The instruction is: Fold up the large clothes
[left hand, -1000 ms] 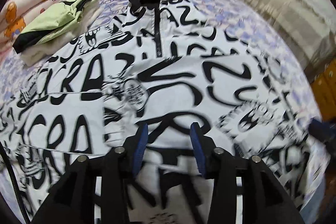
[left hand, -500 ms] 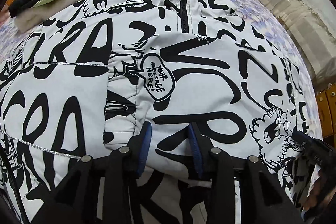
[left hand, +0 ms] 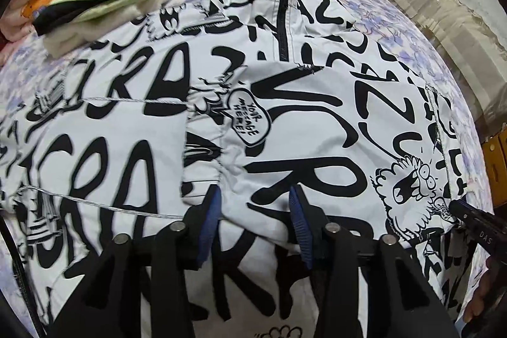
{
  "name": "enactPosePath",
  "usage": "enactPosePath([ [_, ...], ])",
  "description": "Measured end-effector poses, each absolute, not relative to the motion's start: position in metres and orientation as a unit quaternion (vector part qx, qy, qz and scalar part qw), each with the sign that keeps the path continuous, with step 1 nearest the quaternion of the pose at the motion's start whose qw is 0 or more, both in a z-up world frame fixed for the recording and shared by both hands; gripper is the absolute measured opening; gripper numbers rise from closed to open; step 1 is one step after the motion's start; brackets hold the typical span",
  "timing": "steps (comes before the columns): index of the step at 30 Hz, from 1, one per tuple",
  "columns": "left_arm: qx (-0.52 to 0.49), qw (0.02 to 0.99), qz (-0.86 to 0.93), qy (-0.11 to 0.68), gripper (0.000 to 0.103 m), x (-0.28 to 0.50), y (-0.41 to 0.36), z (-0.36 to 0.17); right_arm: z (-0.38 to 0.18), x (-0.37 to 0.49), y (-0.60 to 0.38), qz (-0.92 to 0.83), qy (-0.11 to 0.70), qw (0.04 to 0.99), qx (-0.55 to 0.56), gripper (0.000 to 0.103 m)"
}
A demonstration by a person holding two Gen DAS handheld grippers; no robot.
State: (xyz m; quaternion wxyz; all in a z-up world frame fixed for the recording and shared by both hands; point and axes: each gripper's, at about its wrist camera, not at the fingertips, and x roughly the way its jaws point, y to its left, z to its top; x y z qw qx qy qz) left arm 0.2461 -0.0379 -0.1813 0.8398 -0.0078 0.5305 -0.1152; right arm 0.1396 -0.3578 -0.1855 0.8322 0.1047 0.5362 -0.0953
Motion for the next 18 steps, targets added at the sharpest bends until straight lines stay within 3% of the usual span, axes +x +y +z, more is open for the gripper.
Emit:
enactPosePath([
  [18, 0.009, 0.846, -0.112, 0.521, 0.049, 0.183, -0.013, -0.146, -0.165, 0.093, -0.342, -0.073, 0.566, 0.807, 0.154, 0.016],
])
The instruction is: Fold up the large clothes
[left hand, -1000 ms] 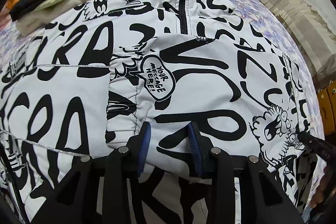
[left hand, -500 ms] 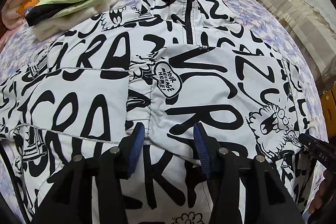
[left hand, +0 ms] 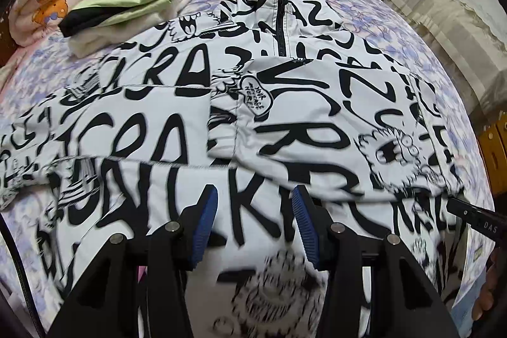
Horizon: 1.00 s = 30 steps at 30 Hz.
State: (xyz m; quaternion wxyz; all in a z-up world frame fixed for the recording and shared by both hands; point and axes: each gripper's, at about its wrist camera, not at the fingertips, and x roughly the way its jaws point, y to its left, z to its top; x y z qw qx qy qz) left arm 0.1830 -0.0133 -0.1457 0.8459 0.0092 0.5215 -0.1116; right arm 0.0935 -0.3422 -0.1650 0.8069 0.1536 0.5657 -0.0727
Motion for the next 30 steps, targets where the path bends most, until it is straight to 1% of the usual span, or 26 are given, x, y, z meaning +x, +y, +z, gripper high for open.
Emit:
enactPosePath([
  [3, 0.012, 0.848, -0.109, 0.519, 0.057, 0.163, 0.001, -0.136, -0.156, 0.084, -0.330, -0.066, 0.566, 0.809, 0.144, 0.016],
  [4, 0.013, 0.848, -0.109, 0.518, 0.058, 0.159, 0.005, -0.134, -0.151, 0.080, -0.324, -0.062, 0.564, 0.811, 0.140, 0.016],
  [10, 0.015, 0.853, -0.098, 0.512, 0.058, 0.122, 0.042, -0.118, -0.123, 0.055, -0.290, -0.028, 0.548, 0.823, 0.148, 0.016],
  [14, 0.002, 0.856, -0.087, 0.510, 0.058, 0.104, 0.075, -0.111, -0.115, 0.039, -0.264, -0.014, 0.542, 0.826, 0.151, 0.016],
  [24, -0.044, 0.856, -0.052, 0.513, 0.058, 0.076, 0.168, -0.108, -0.129, 0.029, -0.191, 0.020, 0.565, 0.814, 0.133, 0.016],
  [30, -0.070, 0.854, -0.027, 0.515, 0.058, 0.078, 0.236, -0.099, -0.116, 0.040, -0.128, 0.061, 0.559, 0.823, 0.083, 0.016],
])
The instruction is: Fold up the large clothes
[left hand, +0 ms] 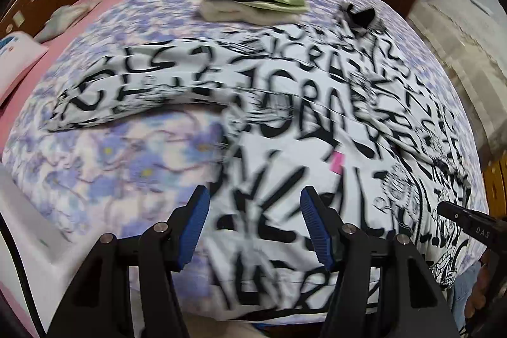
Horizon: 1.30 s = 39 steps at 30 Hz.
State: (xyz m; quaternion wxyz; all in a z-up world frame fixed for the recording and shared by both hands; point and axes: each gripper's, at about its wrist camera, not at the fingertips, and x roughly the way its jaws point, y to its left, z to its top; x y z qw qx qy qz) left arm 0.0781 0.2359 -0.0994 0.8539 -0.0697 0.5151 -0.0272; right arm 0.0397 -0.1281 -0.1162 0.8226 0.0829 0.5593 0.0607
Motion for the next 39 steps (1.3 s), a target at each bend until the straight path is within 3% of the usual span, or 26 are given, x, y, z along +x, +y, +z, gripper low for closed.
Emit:
enactPosePath([
  [6, -0.111, 0.839, -0.007, 0.532, 0.067, 0.101, 0.307, -0.088, -0.091, 0.066, -0.064, 0.105, 0.537, 0.837, 0.036, 0.016],
  [13, -0.223, 0.800, 0.027, 0.557, 0.068, 0.135, 0.395, -0.106, -0.067, 0.094, 0.007, 0.155, 0.505, 0.849, -0.001, 0.016],
  [23, -0.410, 0.708, 0.132, 0.559, 0.068, 0.181, 0.506, -0.188, -0.094, 0.114, 0.068, 0.199, 0.520, 0.831, -0.025, 0.016],
  [33, -0.442, 0.670, 0.206, 0.560, 0.067, 0.212, 0.543, -0.248, -0.127, 0.129, 0.050, 0.176, 0.550, 0.816, -0.009, 0.016],
  [35, -0.427, 0.681, 0.223, 0.552, 0.052, 0.217, 0.543, -0.247, -0.134, 0.128, 0.044, 0.171, 0.557, 0.813, -0.005, 0.016],
  [37, -0.408, 0.697, 0.233, 0.541, 0.013, 0.221, 0.542, -0.241, -0.141, 0.126, 0.037, 0.165, 0.563, 0.810, -0.002, 0.016],
  [39, -0.398, 0.722, 0.238, 0.514, 0.007, 0.223, 0.539, -0.225, -0.147, 0.123, 0.028, 0.158, 0.570, 0.807, 0.001, 0.016],
])
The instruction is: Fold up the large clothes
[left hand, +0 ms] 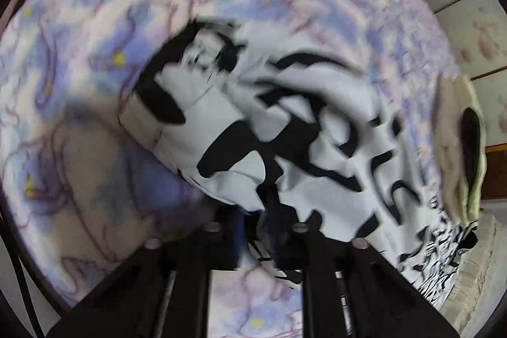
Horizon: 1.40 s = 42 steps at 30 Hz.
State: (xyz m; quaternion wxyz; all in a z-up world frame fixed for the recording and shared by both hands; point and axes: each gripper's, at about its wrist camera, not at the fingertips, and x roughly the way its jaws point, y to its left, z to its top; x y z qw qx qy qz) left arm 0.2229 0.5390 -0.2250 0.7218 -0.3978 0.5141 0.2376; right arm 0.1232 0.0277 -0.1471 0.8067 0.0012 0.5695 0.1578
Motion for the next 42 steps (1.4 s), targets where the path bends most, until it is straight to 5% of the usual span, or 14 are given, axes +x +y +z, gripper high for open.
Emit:
enactPosePath([
  [11, -0.132, 0.916, 0.035, 0.378, 0.005, 0.244, 0.310, -0.044, -0.150, 0.111, -0.037, 0.126, 0.569, 0.810, 0.062, 0.016],
  [16, -0.069, 0.915, -0.100, 0.384, 0.005, 0.230, 0.181, -0.045, -0.144, 0.106, -0.076, 0.102, 0.554, 0.821, 0.093, 0.016],
  [20, -0.031, 0.883, -0.177, 0.433, 0.006, 0.220, 0.095, -0.100, -0.147, 0.101, -0.115, 0.068, 0.552, 0.823, 0.116, 0.016],
  [26, 0.041, 0.812, -0.200, 0.547, 0.032, 0.210, 0.035, -0.201, -0.162, 0.092, -0.165, 0.030, 0.564, 0.814, 0.139, 0.016],
  [29, 0.053, 0.813, -0.212, 0.540, 0.044, 0.199, 0.034, -0.197, -0.166, 0.090, -0.178, 0.025, 0.564, 0.812, 0.150, 0.016],
  [31, 0.034, 0.811, -0.230, 0.536, 0.070, 0.194, 0.041, -0.185, -0.167, 0.091, -0.182, 0.027, 0.561, 0.812, 0.159, 0.016],
  [32, 0.025, 0.818, -0.232, 0.526, 0.075, 0.189, 0.048, -0.174, -0.166, 0.093, -0.182, 0.032, 0.559, 0.812, 0.165, 0.016],
  [40, -0.009, 0.862, -0.174, 0.475, 0.078, 0.169, 0.107, -0.122, -0.136, 0.119, -0.142, 0.097, 0.529, 0.830, 0.149, 0.017],
  [42, -0.025, 0.872, -0.140, 0.468, 0.078, 0.167, 0.128, -0.116, -0.120, 0.131, -0.120, 0.116, 0.514, 0.841, 0.125, 0.028],
])
